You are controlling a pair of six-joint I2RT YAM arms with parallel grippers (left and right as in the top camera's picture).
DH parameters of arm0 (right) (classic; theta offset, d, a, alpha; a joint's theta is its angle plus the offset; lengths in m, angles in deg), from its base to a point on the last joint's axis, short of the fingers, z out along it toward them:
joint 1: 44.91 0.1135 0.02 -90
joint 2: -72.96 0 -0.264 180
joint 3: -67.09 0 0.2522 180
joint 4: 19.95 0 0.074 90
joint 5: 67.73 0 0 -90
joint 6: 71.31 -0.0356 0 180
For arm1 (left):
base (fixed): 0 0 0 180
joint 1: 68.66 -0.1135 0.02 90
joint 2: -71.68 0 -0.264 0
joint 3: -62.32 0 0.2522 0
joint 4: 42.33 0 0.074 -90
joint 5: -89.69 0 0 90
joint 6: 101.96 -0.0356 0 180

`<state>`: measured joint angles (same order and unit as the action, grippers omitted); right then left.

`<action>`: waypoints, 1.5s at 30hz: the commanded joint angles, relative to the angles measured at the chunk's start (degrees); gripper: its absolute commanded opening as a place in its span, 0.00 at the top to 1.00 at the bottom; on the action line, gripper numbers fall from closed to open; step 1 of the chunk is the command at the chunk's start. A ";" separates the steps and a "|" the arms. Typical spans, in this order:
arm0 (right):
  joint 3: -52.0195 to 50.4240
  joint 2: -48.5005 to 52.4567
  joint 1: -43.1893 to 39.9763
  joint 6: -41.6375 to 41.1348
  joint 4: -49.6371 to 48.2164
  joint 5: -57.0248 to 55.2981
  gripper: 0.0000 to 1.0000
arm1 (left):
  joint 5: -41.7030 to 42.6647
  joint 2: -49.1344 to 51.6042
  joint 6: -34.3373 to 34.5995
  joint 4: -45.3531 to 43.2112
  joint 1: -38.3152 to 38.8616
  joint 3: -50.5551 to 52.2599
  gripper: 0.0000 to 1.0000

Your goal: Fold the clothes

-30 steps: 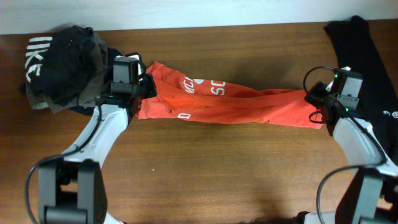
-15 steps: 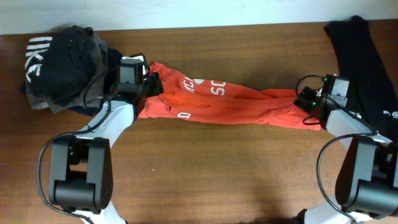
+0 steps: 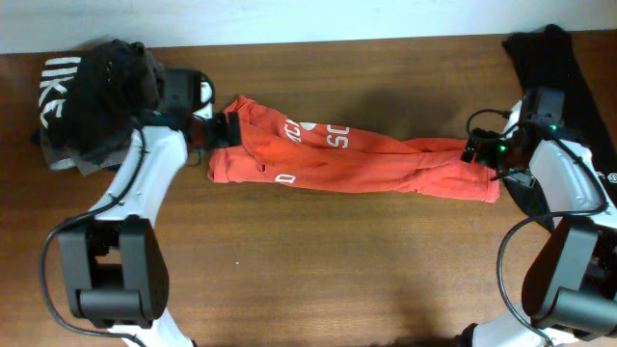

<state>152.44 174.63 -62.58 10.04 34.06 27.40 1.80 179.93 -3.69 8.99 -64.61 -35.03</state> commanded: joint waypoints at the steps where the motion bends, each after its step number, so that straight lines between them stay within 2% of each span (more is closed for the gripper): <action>1: 0.42 1.84 -1.18 2.91 1.38 1.11 0.01 | 1.55 -0.39 -3.76 5.46 -2.14 -5.42 0.01; 8: 0.42 5.99 -1.09 2.91 2.47 1.38 0.00 | 1.53 -0.37 -5.18 7.08 -2.73 -5.70 0.01; 11: 0.42 8.35 -1.09 2.93 3.26 1.95 0.09 | 1.51 -0.37 -5.18 7.10 -2.73 -5.70 0.01; 17: 0.31 9.73 -1.09 2.86 3.13 2.03 0.33 | 1.46 -0.37 -5.38 7.08 -2.73 -5.68 0.01; 23: 0.31 10.27 -1.09 2.84 1.62 2.01 0.39 | 1.49 -0.37 -5.35 7.08 -2.73 -5.68 0.01; 33: 0.31 16.28 -1.11 2.84 -1.27 1.79 0.38 | 1.05 -0.37 -5.40 7.10 -2.73 -5.64 0.01; 35: 0.31 16.59 -1.11 2.86 -1.51 1.77 0.48 | 1.05 -0.37 -5.40 7.08 -2.73 -5.64 0.01; 36: 0.33 16.59 -1.11 2.84 -1.51 1.77 0.60 | 1.07 -0.37 -5.40 7.08 -2.73 -5.66 0.01; 37: 0.39 16.55 -1.11 2.84 -1.49 1.79 0.67 | 1.05 -0.37 -5.40 7.08 -2.73 -5.64 0.01; 38: 0.76 16.37 -1.11 2.86 -1.01 1.77 0.85 | 1.05 -0.37 -5.40 7.08 -2.73 -5.66 0.01; 39: 1.29 16.28 -1.14 2.84 -0.31 1.81 0.91 | 1.05 -0.37 -5.40 7.08 -2.73 -5.64 0.01; 40: 1.92 16.15 -1.16 2.84 0.57 1.99 0.96 | 1.05 -0.37 -5.42 7.08 -2.73 -5.66 0.01; 45: 7.34 14.10 -1.16 2.89 7.56 2.01 0.96 | 1.11 -0.37 -6.84 7.13 -3.04 -5.77 0.01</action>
<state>157.23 187.99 -64.05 12.88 38.43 28.19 2.48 179.93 -8.81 16.03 -67.25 -40.00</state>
